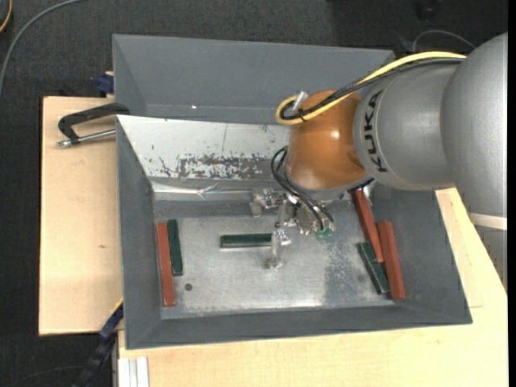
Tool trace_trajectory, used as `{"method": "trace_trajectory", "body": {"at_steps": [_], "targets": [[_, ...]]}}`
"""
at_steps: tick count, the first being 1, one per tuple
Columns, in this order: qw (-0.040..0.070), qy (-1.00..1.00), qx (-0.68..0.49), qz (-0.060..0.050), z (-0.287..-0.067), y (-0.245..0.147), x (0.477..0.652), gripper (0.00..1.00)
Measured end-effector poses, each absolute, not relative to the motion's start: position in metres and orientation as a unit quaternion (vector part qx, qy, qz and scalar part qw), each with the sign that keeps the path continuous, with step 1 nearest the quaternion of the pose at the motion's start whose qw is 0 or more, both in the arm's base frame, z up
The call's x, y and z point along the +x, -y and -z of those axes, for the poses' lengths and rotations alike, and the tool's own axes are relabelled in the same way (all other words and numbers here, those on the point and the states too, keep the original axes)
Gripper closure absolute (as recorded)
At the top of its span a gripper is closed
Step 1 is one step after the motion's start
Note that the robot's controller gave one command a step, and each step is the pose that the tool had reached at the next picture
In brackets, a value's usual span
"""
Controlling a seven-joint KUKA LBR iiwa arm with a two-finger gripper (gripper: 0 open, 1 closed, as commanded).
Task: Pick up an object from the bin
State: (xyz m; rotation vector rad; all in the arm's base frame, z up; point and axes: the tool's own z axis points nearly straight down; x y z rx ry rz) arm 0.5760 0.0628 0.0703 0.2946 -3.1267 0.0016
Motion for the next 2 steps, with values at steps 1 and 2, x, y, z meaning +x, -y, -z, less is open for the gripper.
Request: {"method": "trace_trajectory", "body": {"at_steps": [1,2], "targets": [[0.0,0.996,0.095,0.001,-0.07,-0.065,0.576,1.0],[-0.008,0.997,0.079,0.001,-0.218,-0.081,0.581,1.0]]}}
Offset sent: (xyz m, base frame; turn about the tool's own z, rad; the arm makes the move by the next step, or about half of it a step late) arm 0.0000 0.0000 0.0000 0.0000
